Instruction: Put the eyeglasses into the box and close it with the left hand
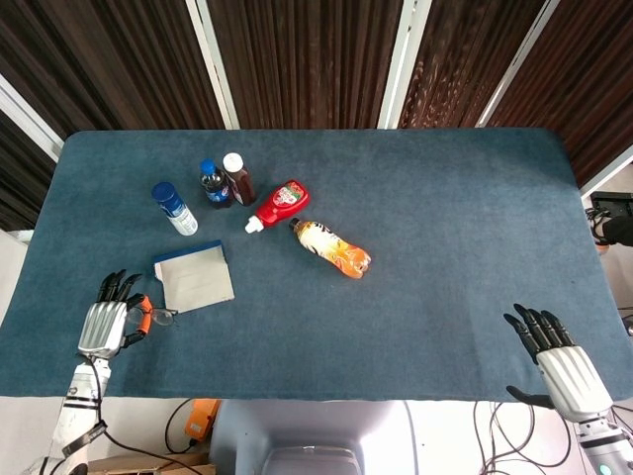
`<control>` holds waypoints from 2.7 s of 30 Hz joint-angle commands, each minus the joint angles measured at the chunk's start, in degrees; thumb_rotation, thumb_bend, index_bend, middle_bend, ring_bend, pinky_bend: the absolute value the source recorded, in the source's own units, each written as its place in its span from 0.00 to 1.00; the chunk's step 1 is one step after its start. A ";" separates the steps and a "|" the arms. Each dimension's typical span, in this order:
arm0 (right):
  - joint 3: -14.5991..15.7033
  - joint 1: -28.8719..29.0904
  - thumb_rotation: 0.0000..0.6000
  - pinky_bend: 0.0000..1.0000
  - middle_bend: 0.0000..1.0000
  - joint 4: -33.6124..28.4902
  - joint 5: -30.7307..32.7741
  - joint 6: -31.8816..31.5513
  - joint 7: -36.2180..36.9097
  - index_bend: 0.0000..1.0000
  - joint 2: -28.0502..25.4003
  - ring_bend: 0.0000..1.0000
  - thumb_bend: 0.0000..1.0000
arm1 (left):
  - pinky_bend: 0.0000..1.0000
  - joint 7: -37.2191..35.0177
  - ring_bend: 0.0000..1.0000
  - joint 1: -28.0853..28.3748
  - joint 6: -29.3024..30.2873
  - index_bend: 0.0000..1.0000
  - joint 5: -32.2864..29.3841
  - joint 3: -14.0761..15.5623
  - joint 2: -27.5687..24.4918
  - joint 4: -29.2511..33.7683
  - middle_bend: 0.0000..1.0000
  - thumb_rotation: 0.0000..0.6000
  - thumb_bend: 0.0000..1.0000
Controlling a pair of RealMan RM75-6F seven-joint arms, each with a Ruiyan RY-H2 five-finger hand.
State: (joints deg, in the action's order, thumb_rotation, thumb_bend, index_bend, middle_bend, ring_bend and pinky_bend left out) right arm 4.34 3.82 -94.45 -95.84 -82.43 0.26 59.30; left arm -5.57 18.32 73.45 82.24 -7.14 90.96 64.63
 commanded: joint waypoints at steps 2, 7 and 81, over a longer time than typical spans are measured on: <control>-0.01 0.00 1.00 0.00 0.00 0.15 0.04 -0.06 0.61 0.00 -0.27 0.00 0.15 | 0.01 5.92 0.01 3.50 -2.80 0.67 -2.88 -2.86 2.86 2.12 0.14 1.00 0.49; -0.10 -0.05 1.00 0.00 0.00 0.31 0.28 -0.20 1.58 0.00 -0.69 0.00 0.15 | 0.01 8.60 0.01 6.41 -4.71 0.67 -5.67 -5.64 5.75 1.02 0.14 1.00 0.49; 0.09 -0.08 1.00 0.00 0.00 0.77 -0.89 -0.67 5.88 0.00 -2.42 0.00 0.15 | 0.02 4.03 0.01 12.15 -0.48 0.41 -4.82 -2.37 11.01 -8.69 0.10 1.00 0.36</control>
State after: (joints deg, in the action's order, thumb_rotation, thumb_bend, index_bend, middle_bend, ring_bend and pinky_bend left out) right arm 4.39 3.73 -93.61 -96.67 -83.15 6.21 56.85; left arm -1.11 33.96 70.21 74.33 -13.17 107.03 46.55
